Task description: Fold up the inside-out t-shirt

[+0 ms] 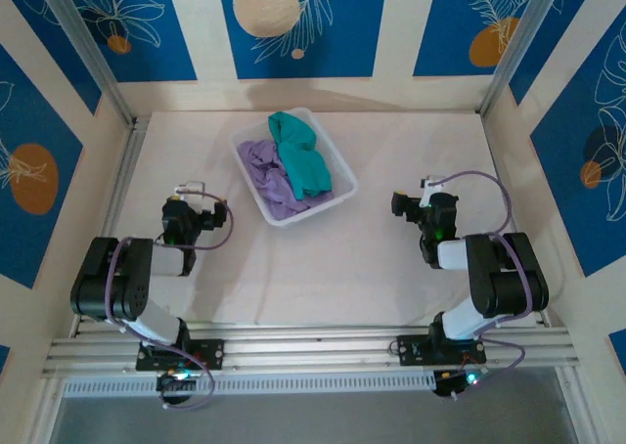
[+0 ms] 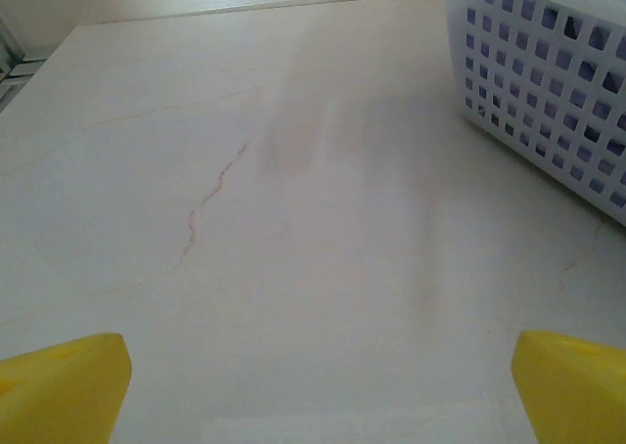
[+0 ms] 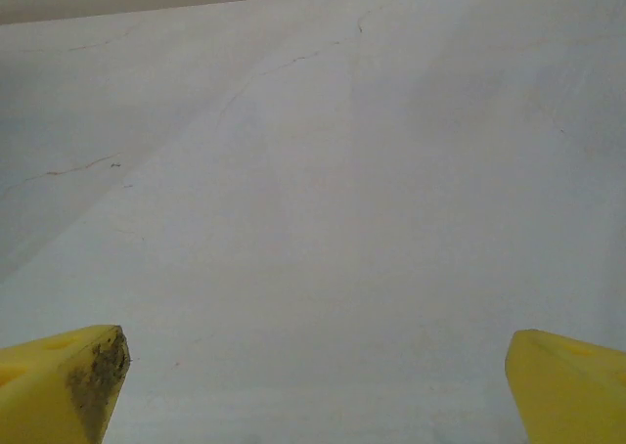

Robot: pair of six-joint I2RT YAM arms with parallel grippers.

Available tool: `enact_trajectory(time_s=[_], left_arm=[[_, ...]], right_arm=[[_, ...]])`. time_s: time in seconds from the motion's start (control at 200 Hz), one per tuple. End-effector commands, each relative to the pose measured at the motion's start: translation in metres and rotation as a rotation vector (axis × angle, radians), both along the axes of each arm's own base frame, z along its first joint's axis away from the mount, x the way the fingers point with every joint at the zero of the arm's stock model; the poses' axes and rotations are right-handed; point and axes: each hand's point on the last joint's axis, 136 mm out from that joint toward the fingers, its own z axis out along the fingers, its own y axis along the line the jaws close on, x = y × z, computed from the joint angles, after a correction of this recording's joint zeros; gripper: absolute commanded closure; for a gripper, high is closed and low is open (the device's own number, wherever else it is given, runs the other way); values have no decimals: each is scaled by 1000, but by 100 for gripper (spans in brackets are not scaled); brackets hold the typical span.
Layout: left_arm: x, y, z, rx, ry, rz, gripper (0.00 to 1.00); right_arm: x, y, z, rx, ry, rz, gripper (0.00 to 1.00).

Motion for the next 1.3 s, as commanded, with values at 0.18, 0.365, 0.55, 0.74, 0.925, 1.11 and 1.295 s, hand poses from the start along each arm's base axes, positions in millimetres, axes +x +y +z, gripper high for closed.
enact_trajectory(time_s=[0.18, 0.365, 0.55, 0.74, 0.925, 1.11, 1.295], left_arm=[[5, -7, 6, 1, -18, -33, 0], [5, -7, 6, 1, -17, -33, 0], [5, -7, 6, 1, -16, -33, 0], [5, -6, 6, -1, -14, -31, 0], [7, 15, 34, 5, 16, 97, 0], [-9, 33, 83, -206, 47, 259, 0], [-17, 11, 105, -433, 73, 195, 0]], right_arm=[[6, 3, 14, 4, -52, 12, 1], [6, 3, 14, 5, -52, 12, 1], [6, 3, 14, 5, -52, 13, 1], [6, 3, 14, 4, -52, 13, 1], [4, 4, 27, -9, -82, 12, 1], [-8, -11, 73, 124, 52, -127, 1], [-23, 68, 123, 267, 20, 164, 3]])
